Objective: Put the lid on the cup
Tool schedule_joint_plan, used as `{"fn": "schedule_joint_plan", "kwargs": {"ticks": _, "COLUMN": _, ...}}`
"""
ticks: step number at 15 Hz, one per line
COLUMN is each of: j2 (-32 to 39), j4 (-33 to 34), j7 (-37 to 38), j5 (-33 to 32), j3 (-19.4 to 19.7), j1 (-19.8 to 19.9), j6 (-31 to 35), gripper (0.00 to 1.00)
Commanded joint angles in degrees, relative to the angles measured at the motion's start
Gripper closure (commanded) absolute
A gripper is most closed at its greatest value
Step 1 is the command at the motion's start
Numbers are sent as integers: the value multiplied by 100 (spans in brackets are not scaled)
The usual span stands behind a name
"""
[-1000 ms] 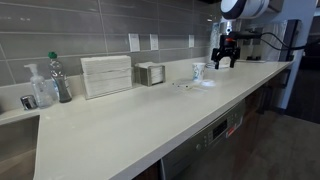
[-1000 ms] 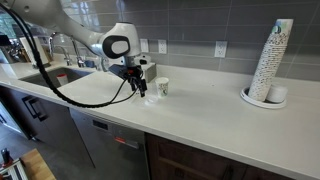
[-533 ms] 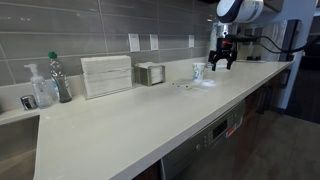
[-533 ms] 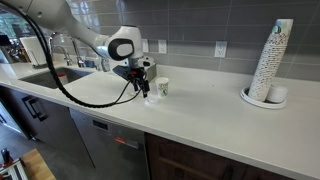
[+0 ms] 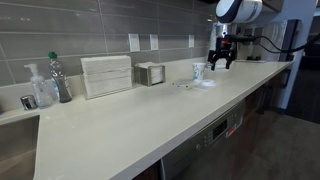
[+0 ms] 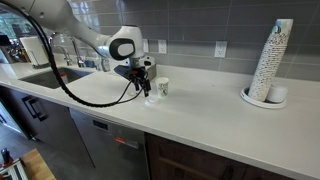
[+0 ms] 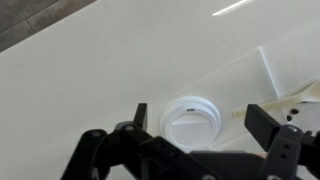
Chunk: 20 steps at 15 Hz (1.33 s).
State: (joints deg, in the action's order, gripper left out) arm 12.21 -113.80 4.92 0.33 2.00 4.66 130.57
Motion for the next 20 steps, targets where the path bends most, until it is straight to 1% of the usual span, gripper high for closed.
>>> {"fn": "schedule_joint_plan", "kwargs": {"ticks": 1, "j2": 417, "j4": 295, "j7": -379, "j5": 168, "j3": 54, "j1": 51, "j6": 265, "gripper": 0}}
{"fn": "schedule_joint_plan", "kwargs": {"ticks": 6, "j2": 853, "j4": 557, "j7": -771, "j5": 155, "j3": 10, "j1": 95, "j6": 426, "gripper": 0}}
{"fn": "schedule_joint_plan", "kwargs": {"ticks": 9, "j2": 1121, "j4": 729, "j7": -872, "j5": 130, "j3": 3, "j1": 98, "j6": 466, "gripper": 0}}
{"fn": "schedule_joint_plan", "kwargs": {"ticks": 15, "j2": 1556, "j4": 1071, "j7": -872, "j5": 119, "j3": -24, "j1": 89, "j6": 658, "gripper": 0}}
{"fn": "schedule_joint_plan", "kwargs": {"ticks": 20, "j2": 1747, "j4": 1351, "j7": -872, "j5": 160, "j3": -106, "j1": 84, "j6": 593, "gripper": 0}}
